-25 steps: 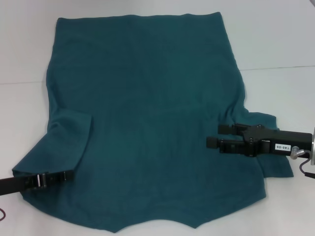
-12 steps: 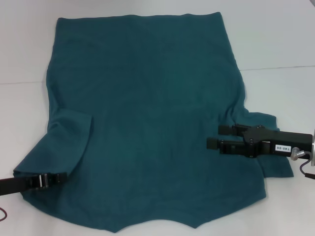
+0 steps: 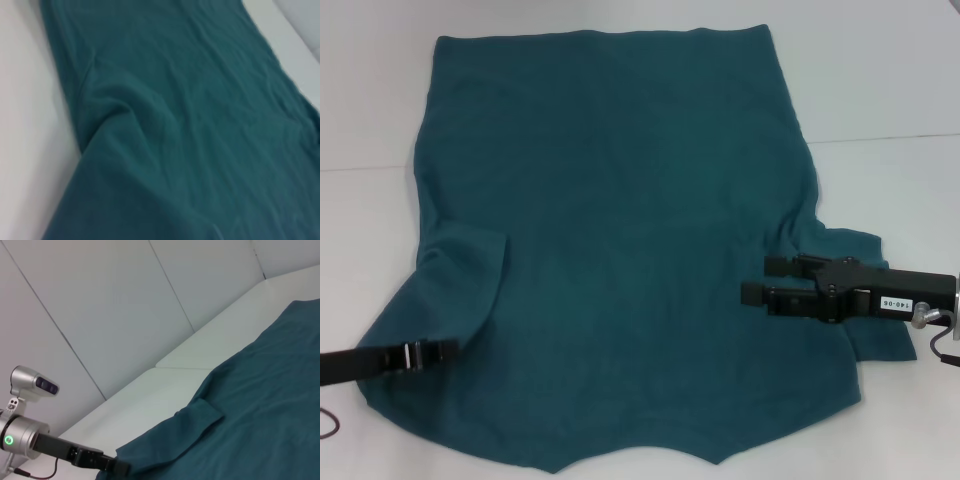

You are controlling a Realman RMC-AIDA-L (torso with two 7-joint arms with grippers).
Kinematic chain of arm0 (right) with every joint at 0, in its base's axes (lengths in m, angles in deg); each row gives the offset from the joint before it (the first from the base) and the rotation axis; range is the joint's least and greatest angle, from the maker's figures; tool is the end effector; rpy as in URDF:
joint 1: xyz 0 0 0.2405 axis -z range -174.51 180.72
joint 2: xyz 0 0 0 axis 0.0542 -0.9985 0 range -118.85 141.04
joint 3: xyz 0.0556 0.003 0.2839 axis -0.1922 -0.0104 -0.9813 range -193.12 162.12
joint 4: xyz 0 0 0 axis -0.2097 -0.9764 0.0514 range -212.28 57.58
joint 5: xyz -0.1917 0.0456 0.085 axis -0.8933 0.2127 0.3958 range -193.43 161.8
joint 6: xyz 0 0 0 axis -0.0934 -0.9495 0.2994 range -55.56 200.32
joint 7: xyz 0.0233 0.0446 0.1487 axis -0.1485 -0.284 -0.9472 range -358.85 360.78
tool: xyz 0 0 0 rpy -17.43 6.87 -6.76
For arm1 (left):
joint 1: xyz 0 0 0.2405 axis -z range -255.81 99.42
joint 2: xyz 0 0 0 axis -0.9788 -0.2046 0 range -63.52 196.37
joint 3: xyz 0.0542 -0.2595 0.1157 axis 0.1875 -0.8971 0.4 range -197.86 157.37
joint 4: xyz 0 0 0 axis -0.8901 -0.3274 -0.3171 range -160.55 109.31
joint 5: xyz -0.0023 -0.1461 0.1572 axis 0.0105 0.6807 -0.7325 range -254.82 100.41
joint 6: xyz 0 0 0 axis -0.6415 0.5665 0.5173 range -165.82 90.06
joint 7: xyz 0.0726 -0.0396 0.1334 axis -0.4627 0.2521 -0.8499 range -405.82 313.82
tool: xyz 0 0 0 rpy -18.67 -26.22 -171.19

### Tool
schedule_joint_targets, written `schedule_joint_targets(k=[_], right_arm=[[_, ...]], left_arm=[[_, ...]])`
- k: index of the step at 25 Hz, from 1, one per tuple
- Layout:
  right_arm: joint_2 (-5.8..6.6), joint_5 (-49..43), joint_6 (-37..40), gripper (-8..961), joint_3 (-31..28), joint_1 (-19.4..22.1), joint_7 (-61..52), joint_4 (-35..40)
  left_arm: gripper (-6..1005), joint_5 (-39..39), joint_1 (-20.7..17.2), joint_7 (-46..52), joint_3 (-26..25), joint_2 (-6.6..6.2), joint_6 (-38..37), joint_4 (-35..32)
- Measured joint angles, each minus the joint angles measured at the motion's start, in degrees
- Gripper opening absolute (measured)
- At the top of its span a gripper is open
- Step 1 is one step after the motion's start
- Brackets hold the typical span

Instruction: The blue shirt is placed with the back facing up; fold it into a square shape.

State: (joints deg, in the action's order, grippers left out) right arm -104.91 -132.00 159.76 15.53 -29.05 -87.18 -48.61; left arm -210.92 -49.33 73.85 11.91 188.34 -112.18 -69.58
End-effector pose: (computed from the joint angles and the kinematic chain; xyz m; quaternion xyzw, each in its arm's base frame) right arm 0.3043 0.3617 -0.0160 -0.8850 0.3465 0.2809 0.1336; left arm -0.3489 0.3606 -0.0237 -0.7889 -0.5594 -0.1502 0.2053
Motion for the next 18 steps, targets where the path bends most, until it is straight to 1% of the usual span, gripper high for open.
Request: schedule_joint_targets(k=[3, 8, 16, 18], right_arm=[[-0.07, 0.0, -0.2, 912, 0.0, 0.0, 0.1, 0.0], [-0.09, 0.0, -0.3, 912, 0.0, 0.0, 0.2, 0.0], [-0.03, 0.0, -0.4, 912, 0.0, 0.4, 0.3, 0.0], [0.0, 0.0, -0.4, 912, 0.0, 0.4, 0.3, 0.0]], left_arm=[[-1, 1.2, 0.5, 0.1, -0.1, -0.03, -0.8, -0.3], [-1, 5.6, 1.9, 0.1, 0.0, -0.12, -2.4, -1.3], [-2, 7.1, 3.8, 0.1, 0.2, 0.13, -3.2, -1.8], [-2, 7.9, 4.1, 0.1, 0.2, 0.38, -3.5, -1.8]])
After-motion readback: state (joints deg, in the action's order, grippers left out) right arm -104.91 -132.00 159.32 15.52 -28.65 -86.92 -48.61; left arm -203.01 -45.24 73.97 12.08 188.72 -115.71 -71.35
